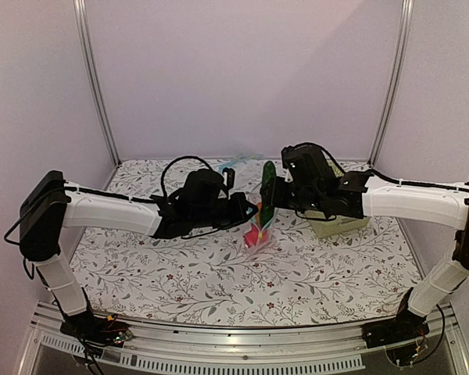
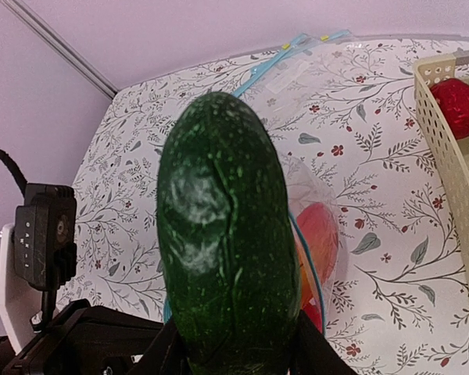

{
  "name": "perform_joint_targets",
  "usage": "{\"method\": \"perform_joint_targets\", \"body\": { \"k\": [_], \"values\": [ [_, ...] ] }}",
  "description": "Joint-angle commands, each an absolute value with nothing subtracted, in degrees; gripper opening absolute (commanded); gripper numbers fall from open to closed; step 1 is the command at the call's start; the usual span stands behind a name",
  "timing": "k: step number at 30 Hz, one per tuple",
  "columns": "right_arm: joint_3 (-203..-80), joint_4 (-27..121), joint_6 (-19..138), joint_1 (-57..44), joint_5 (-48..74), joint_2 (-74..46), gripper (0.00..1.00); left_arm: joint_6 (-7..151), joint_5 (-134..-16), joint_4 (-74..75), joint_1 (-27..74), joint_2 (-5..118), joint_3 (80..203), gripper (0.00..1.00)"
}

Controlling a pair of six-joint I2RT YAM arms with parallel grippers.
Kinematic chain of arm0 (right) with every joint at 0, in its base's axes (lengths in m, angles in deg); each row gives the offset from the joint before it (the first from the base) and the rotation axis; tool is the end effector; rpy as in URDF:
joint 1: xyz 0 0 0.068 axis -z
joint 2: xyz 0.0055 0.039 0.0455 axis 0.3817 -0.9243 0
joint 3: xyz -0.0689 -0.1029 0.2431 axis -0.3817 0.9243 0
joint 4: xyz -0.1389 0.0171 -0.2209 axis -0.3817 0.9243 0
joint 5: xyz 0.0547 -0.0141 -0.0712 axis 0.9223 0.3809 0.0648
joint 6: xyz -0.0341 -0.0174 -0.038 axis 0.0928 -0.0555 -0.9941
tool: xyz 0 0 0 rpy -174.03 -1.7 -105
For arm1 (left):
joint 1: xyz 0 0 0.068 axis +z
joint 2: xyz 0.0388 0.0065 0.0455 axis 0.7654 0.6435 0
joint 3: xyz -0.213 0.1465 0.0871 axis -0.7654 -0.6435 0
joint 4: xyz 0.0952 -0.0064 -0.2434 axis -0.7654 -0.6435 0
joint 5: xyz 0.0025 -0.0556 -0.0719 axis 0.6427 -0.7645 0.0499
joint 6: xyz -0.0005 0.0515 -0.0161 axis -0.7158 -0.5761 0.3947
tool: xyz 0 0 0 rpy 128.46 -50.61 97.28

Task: Place the food in the zip-top bag and seal the zipper
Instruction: Place the fake vegetable in the zipper food storage bag.

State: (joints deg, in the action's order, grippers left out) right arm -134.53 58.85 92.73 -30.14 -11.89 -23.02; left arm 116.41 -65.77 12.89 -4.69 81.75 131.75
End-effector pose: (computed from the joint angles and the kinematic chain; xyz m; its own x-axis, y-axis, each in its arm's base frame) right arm 0.2271 0.2800 0.2852 -0.6515 0.1591 -0.7418 -0.2544 0.8754 0.4111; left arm 0.2317 -0.3254 0.2218 -0.8018 -0.3031 -0.5151 0.2534 0.6081 -0.7523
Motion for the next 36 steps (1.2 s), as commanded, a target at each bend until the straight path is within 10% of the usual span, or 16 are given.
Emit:
{"method": "perform_joint_targets", "body": {
  "k": [1, 21, 36],
  "values": [
    [-135.26, 62.87, 92.36, -30.6, -7.95, -23.81, 0.29, 117.31, -65.42, 15.72, -5.43, 82.66, 130.38, 0.0],
    [-135.9, 72.92, 90.95, -30.61, -8.03, -19.96, 0.69, 115.78, -71.05, 16.35, -5.47, 83.47, 128.99, 0.0],
    [-144.29, 86.33, 78.61, -23.49, 2.69, -17.15, 0.55, 110.33, -78.02, 15.72, -5.0, 82.01, 126.07, 0.0]
  ]
}}
